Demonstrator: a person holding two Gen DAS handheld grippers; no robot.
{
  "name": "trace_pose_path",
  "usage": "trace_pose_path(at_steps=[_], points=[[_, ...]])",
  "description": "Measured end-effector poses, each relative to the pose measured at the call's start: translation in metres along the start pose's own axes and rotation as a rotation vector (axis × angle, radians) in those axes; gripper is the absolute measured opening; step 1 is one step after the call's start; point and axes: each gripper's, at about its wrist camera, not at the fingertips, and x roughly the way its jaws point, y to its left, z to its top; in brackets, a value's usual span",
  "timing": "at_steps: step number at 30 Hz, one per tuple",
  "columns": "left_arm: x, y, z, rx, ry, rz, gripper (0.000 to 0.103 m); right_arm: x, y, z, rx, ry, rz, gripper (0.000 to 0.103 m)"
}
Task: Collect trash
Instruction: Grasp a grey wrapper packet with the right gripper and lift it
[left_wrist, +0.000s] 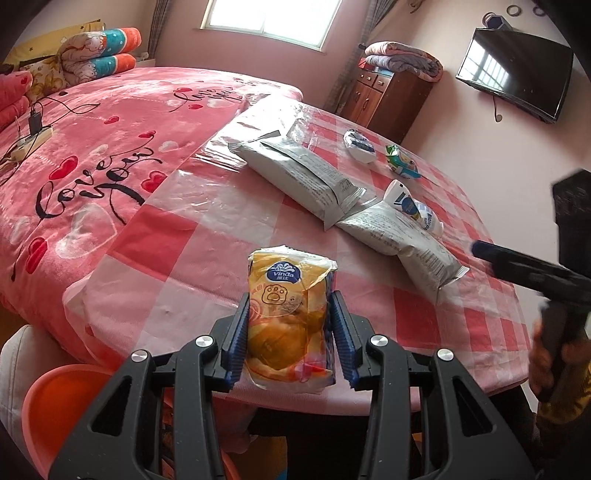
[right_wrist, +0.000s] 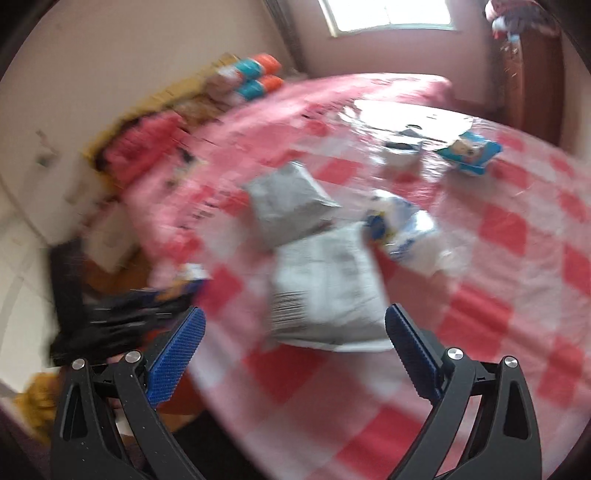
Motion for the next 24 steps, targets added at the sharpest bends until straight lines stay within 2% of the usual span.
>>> trace_pose_path(at_steps=[3, 6, 12, 18, 19, 20, 24], points=[[-0.002, 0.0, -0.001, 0.003, -0.002, 0.004, 0.043, 0.024, -0.006, 0.007, -0.01, 0.037, -0.054, 0.097], [-0.004, 0.001, -0.004, 0.002, -0.003, 0.005, 0.043, 0.047, -0.005, 0.014, -0.018, 0.083, -0.05, 0.097], [-0.009, 0.003, -0.009, 0.0, -0.008, 0.011, 0.043, 0.077, 0.004, 0.017, -0.094, 0.116, -0.13, 0.097], [-0.012, 0.004, -0.013, 0.004, -0.007, 0.019, 0.043, 0.079, 0.007, 0.011, -0.109, 0.104, -0.161, 0.096], [-0.013, 0.004, -0.013, 0.003, -0.007, 0.02, 0.043, 0.078, 0.007, 0.011, -0.107, 0.1, -0.164, 0.095], [-0.013, 0.004, -0.014, 0.002, -0.008, 0.021, 0.043, 0.078, 0.008, 0.01, -0.106, 0.096, -0.171, 0.086], [-0.016, 0.004, -0.016, 0.002, -0.01, 0.022, 0.043, 0.074, 0.006, 0.009, -0.095, 0.086, -0.164, 0.084]])
